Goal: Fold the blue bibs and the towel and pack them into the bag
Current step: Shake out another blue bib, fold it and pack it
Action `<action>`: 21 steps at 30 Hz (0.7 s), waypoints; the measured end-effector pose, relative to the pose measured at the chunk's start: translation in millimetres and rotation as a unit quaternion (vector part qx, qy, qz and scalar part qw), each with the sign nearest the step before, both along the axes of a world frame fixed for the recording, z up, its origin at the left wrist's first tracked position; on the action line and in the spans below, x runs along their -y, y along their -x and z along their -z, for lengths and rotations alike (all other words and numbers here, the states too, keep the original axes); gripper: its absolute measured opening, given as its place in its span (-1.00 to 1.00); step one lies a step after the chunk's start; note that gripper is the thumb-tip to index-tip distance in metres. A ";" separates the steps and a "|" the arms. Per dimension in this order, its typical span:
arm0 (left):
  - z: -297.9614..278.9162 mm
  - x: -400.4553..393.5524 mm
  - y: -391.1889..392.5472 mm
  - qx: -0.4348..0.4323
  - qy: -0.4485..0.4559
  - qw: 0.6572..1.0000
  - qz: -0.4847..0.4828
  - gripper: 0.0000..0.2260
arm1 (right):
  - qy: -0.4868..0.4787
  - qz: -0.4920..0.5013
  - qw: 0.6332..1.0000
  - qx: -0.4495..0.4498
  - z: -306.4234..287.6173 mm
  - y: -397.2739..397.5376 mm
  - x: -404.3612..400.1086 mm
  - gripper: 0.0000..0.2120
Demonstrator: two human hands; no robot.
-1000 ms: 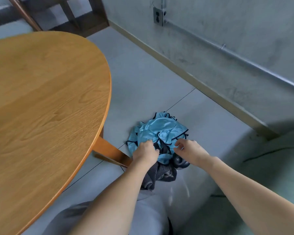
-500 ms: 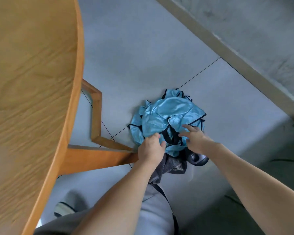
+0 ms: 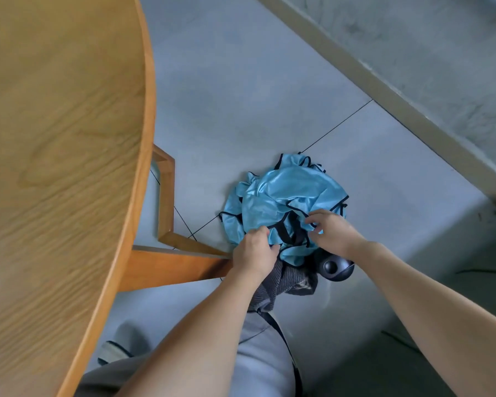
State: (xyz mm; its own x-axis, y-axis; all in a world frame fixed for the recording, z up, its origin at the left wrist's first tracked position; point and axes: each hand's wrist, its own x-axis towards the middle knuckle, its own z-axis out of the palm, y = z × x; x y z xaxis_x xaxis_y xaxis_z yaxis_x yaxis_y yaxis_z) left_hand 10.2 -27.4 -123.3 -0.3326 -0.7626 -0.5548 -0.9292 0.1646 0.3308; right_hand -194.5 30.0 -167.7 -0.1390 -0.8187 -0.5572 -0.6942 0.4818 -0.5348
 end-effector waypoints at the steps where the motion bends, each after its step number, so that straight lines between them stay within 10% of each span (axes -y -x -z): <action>1: -4.3 0.7 1.4 -0.006 0.004 1.000 -0.002 -0.63 | 0.016 0.022 1.000 0.010 -10.8 -0.4 -1.8 -0.67; 16: -134.2 -2.7 39.8 -0.226 0.035 0.972 0.044 -0.45 | 0.202 0.087 0.975 0.025 -206.2 -2.4 -37.7 -0.82; 21: -203.2 -2.9 53.2 -0.284 0.089 0.954 0.040 -0.77 | 0.274 0.101 0.956 0.020 -279.6 6.4 -46.0 -0.77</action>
